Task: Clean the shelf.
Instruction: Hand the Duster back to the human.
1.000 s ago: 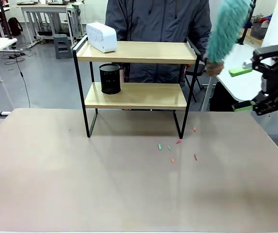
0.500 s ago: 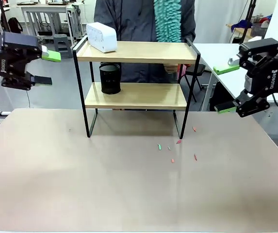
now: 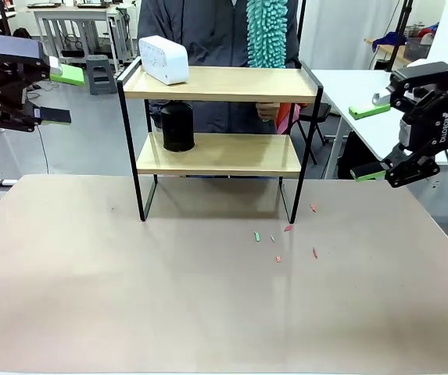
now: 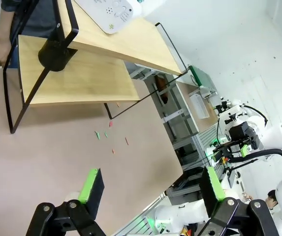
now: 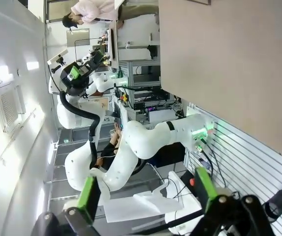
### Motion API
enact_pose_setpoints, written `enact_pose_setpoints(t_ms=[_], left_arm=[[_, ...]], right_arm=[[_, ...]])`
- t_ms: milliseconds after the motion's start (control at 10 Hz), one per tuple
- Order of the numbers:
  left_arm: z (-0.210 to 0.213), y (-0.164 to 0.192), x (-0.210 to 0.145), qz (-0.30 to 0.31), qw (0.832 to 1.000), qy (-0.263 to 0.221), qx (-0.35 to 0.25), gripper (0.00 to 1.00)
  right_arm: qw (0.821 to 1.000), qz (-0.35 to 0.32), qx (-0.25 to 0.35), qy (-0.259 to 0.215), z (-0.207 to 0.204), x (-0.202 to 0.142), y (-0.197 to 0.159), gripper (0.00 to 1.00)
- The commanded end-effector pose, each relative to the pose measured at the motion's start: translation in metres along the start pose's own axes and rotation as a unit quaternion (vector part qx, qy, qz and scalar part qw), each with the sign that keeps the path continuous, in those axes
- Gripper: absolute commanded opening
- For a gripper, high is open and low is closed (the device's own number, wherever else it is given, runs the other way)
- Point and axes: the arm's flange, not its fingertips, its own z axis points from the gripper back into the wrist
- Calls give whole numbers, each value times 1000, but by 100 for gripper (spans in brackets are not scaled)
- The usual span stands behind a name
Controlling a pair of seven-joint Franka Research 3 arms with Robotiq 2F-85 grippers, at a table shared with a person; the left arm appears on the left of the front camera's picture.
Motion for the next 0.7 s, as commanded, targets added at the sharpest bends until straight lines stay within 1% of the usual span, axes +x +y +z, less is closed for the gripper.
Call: enact_pose_setpoints(t_ms=[0,600], left_arm=[[2,5,-1,-7,1000,5,-4,100],[2,5,-1,-7,1000,5,-4,100]], right_arm=[[1000,3,-8,2,-1,-1,1,100],[1000,3,-8,2,-1,-1,1,100]])
